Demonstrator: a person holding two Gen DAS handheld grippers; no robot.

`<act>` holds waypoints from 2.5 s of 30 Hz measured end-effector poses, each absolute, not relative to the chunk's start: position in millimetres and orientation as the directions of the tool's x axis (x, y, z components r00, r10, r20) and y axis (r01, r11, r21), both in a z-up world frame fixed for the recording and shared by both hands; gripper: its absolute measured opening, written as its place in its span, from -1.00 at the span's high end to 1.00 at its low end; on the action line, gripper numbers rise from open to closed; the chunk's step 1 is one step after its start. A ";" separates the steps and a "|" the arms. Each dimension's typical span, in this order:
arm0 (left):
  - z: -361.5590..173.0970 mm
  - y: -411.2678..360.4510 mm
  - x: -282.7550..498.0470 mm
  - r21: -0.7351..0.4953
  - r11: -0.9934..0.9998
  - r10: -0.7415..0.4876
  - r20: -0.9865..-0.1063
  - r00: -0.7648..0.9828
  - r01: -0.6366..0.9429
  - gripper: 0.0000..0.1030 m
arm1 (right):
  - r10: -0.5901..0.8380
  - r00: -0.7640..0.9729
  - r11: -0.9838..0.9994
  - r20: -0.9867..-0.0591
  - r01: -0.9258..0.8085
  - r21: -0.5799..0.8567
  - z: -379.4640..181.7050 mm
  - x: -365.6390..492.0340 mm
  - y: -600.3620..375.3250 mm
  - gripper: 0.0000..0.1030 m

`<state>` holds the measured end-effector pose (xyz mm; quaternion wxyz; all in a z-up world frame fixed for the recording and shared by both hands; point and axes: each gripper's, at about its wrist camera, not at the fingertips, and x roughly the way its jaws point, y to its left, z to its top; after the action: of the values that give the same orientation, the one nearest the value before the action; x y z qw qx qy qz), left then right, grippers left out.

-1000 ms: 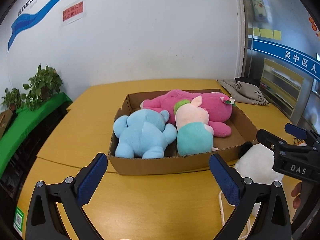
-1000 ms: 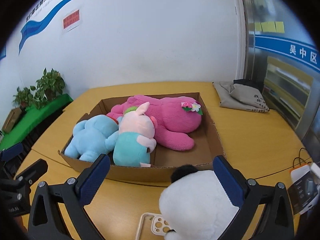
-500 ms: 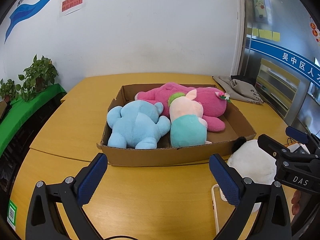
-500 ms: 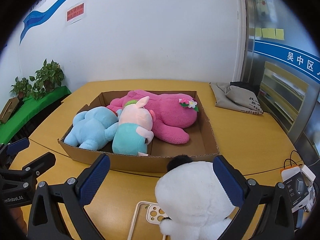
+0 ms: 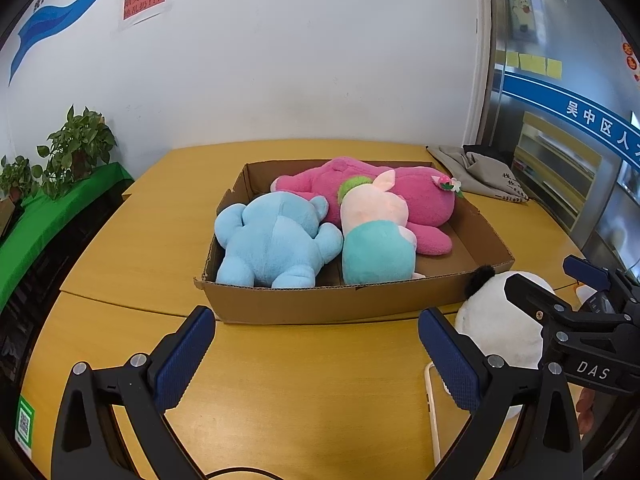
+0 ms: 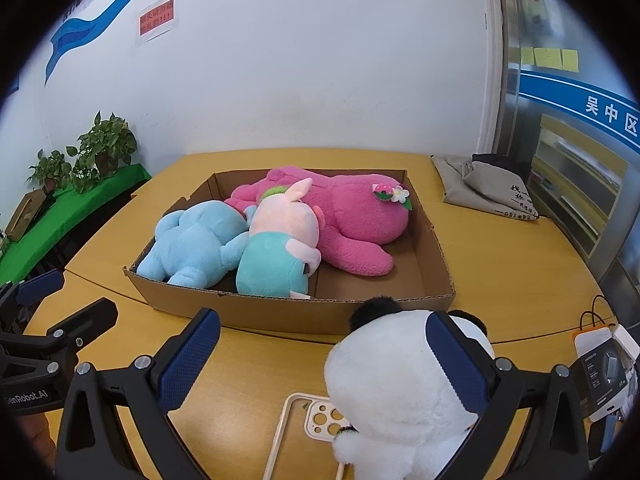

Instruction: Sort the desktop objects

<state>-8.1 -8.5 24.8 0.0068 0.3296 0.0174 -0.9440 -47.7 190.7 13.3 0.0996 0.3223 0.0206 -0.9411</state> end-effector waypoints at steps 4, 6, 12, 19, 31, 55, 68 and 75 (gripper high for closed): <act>23.3 -9.1 -8.0 -0.026 -0.999 -0.003 -0.626 -0.780 0.026 -1.00 | -0.179 -0.767 -0.979 -0.616 0.204 0.030 12.3 -47.9 191.0 -1.00; 22.2 -9.3 -8.4 -0.032 -0.999 0.004 -0.630 -0.776 0.020 -1.00 | -0.180 -0.765 -0.979 -0.619 0.202 0.035 11.6 -48.4 192.0 -1.00; 20.6 -9.1 -9.4 -0.033 -0.999 0.007 -0.634 -0.773 0.019 -1.00 | -0.175 -0.756 -0.980 -0.631 0.198 0.034 8.4 -50.0 192.6 -1.00; 16.6 -7.4 -13.5 -0.042 -0.999 0.022 -0.641 -0.767 0.007 -1.00 | -0.163 -0.746 -0.981 -0.645 0.189 0.029 4.2 -51.5 194.1 -1.00; 7.9 -8.5 -21.6 -0.090 -0.996 0.058 -0.663 -0.746 0.002 -1.00 | -0.172 -0.740 -0.981 -0.650 0.189 0.043 1.5 -54.8 198.6 -1.00; -58.9 93.9 -106.4 -0.291 -0.910 0.405 -0.772 -0.490 -0.295 -1.00 | -0.204 -0.516 -0.979 -0.832 0.108 0.173 -115.7 -47.3 304.0 -0.86; -100.4 105.8 -131.6 -0.630 -0.675 0.734 -0.627 -0.262 -0.384 -0.74 | -0.324 -0.449 -0.944 -0.832 0.215 0.252 -127.8 -54.7 306.6 -0.62; -85.3 104.8 -126.7 -0.655 -0.594 0.796 -0.564 -0.221 -0.468 -0.05 | -0.388 -0.472 -0.915 -0.792 0.302 0.268 -118.7 -48.9 299.5 -0.29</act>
<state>-126.7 104.8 -85.3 -0.4151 0.4663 0.1758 -0.7612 -48.9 299.5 -118.7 0.2013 0.4727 -0.0456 -0.8567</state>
